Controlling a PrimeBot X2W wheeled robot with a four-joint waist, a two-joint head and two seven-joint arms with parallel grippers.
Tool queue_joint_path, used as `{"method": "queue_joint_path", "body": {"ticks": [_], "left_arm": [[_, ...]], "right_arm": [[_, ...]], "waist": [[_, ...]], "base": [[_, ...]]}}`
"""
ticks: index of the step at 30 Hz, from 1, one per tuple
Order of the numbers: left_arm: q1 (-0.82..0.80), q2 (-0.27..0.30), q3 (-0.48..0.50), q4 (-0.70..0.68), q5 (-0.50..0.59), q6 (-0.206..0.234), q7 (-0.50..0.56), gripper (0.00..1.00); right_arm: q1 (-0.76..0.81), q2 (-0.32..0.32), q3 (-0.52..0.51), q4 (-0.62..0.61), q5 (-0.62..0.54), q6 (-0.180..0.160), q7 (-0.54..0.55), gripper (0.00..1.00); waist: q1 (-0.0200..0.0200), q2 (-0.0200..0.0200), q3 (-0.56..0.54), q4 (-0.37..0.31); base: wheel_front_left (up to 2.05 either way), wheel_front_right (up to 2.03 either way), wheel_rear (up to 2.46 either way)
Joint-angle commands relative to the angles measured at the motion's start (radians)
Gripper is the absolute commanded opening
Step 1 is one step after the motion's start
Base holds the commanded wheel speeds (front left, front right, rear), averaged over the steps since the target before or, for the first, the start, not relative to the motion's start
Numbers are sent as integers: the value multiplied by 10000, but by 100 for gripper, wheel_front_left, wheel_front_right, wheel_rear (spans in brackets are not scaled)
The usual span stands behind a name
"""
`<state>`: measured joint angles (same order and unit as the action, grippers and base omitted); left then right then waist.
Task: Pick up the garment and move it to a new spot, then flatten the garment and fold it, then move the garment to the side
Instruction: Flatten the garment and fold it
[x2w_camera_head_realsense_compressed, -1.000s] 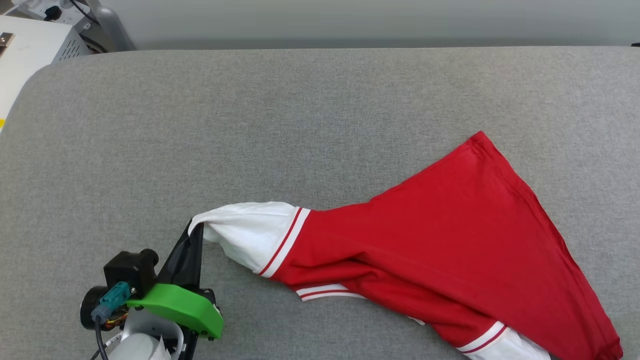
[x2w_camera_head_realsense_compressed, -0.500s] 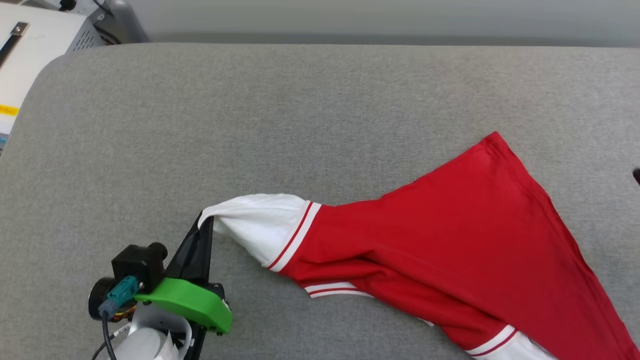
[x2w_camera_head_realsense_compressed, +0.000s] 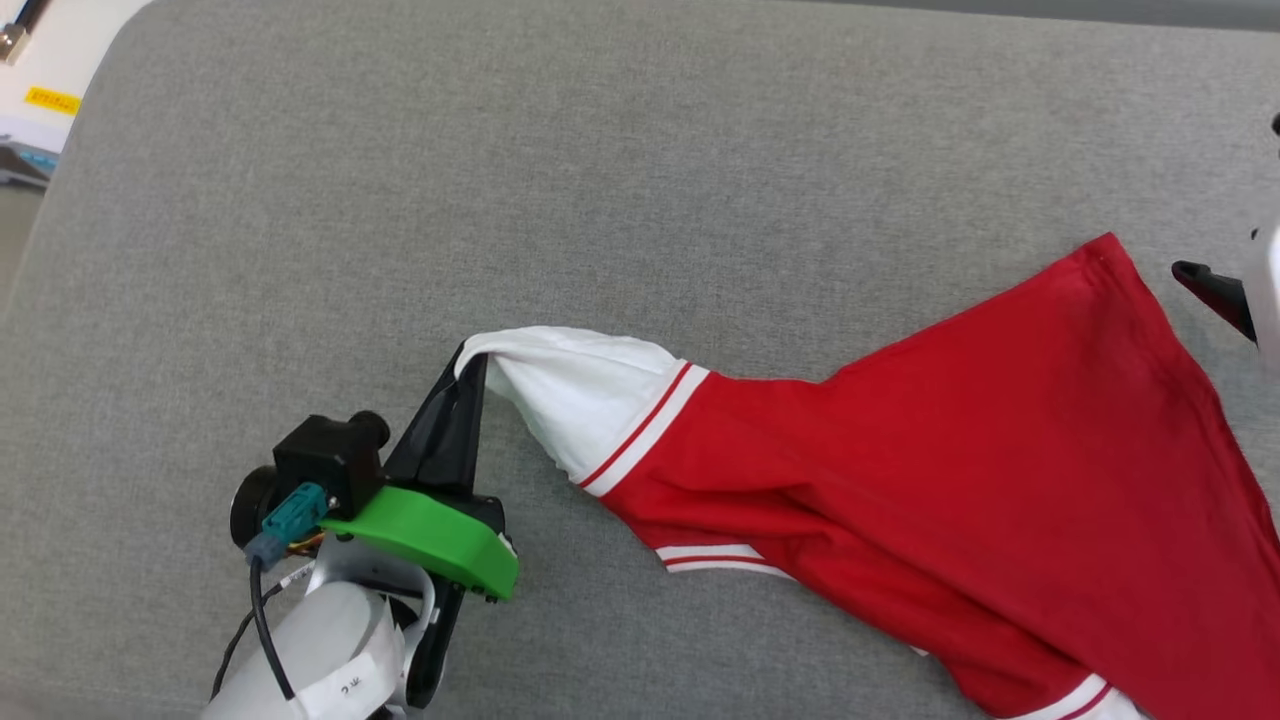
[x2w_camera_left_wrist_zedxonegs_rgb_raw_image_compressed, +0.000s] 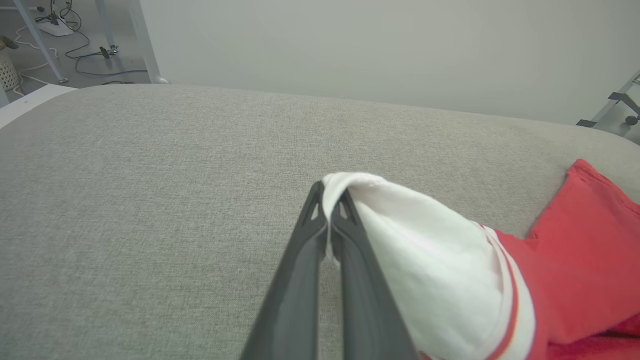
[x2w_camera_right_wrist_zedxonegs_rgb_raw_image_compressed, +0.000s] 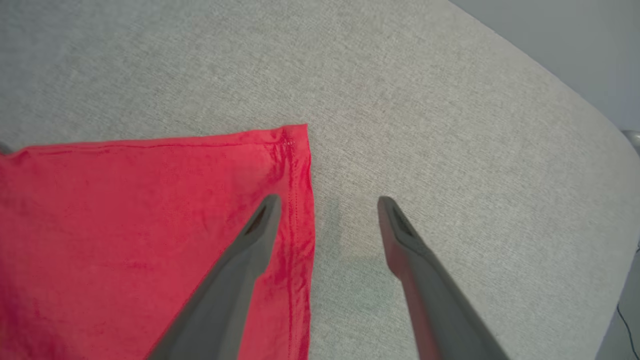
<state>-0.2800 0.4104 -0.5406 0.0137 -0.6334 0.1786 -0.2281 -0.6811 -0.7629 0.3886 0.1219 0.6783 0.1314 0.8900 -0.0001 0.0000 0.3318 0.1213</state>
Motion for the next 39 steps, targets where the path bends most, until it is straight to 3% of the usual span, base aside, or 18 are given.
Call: {"method": "queue_joint_path", "body": {"ticks": [1, 2, 8, 11, 13, 14, 21, 28, 35, 39], "left_arm": [[-251, -101, -16, 66, 200, -79, -66, 0], [-506, -257, -58, 185, 253, -177, -118, 0], [-796, -478, -66, 465, 331, -329, -209, 0], [-852, -550, -68, 590, 359, -388, -238, 0], [-850, -559, -31, 666, 368, -399, -254, 0], [-839, -552, -16, 710, 375, -414, -262, 0], [-840, -393, 62, 947, 469, -493, -288, 0], [-993, 140, 134, 795, 581, -556, -36, 0], [-2047, 919, 377, 382, 788, -732, 664, 0], [-3343, 1290, 373, 206, 1034, -1087, 1306, 0]], "right_arm": [[-374, 112, 222, 401, -115, -7, 104, 100], [-941, 322, 791, 1297, -209, -7, 139, 100], [-1095, 548, 2065, 2689, -230, -7, -86, 100], [-826, 557, 2716, 2966, 374, -7, 75, 100], [-854, 540, 2876, 2967, 642, -7, -339, 10], [-886, 530, 2943, 2989, 765, -7, -583, 0], [-1385, 143, 3083, 2542, 972, -7, -3135, 0], [-1238, -509, 2737, 1470, 1420, -7, -5346, 0], [-1211, -510, 1877, 777, 1394, -7, -6520, 0], [-1524, -255, 1170, 656, 911, -7, -6965, 0]], "waist": [[1, 0, 567, 487], [1, 0, 871, 665], [1, 0, 1169, 787], [1, 0, 1153, 772], [1, 0, 1080, 684], [1, 0, 1004, 621], [1, 0, 129, 279], [1, 0, -996, -95], [1, 0, -1415, -553], [1, 0, -1192, -728]], "base": [[0, 0, 0], [0, 0, 0], [0, 0, 0], [0, 0, 0], [0, 0, 0], [0, 0, 0], [0, 0, 0], [0, 0, 0], [0, 0, 0], [0, 0, 0]]}}
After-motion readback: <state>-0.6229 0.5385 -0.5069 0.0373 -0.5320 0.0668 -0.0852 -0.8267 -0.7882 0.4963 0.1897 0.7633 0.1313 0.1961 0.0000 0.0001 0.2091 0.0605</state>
